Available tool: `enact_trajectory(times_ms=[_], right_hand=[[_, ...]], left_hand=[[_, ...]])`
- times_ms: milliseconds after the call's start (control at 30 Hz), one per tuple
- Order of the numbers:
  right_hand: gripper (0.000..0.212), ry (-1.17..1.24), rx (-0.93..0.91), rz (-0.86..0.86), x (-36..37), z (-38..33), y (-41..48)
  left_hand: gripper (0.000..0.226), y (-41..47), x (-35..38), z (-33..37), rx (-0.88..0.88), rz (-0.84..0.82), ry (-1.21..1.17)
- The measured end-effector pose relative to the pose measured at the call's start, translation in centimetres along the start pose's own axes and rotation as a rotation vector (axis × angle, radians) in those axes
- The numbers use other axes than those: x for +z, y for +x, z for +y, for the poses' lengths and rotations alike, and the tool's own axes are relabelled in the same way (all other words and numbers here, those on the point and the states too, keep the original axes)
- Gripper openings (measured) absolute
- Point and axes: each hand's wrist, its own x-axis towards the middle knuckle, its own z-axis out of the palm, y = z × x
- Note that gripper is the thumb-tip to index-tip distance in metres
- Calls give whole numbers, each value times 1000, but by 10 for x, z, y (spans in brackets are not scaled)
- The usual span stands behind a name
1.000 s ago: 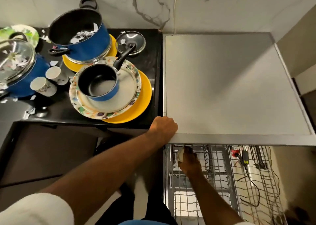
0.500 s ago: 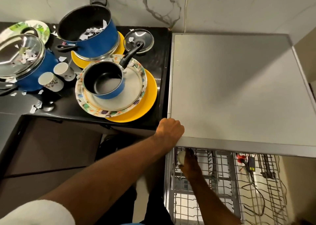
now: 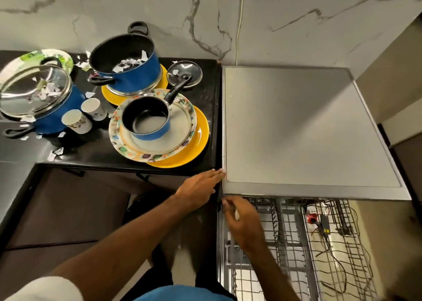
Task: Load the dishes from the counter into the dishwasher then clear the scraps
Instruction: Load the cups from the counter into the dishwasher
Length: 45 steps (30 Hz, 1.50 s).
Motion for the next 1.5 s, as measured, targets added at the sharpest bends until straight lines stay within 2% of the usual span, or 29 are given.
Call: enact_trajectory(times_ms=[133,200,433,567,700,833,967,1200,1500], right_hand=[[22,102,3,45,0,-40,10],[21,117,-14,42,8,-59,18],[15,173,-116,54,51,-133,47],[12,227,-163,20,79,-178,58],[13,230,-171,-8,105,-214,65],[16,213,-194,-38,126,-244,71],[17,211,-191,-57,144,-266,77],[17,217,-141,-4,160,-281,78],[17,214,-98,6,160,-268,90]], left_hand=[[64,-47,-8,-20,99,156,-73],[62,-69,-18,-38,93,258,-113],[38,-133,-57,-118,-17,604,-185],[34,-163,-74,-175,-184,717,-257],[38,-176,-90,-230,-317,716,-321],[56,-168,-114,-275,-447,633,-251],[56,-150,-138,-321,-536,459,-36],[51,-131,-156,-368,-529,204,128],[29,-136,-152,-379,-442,377,151]])
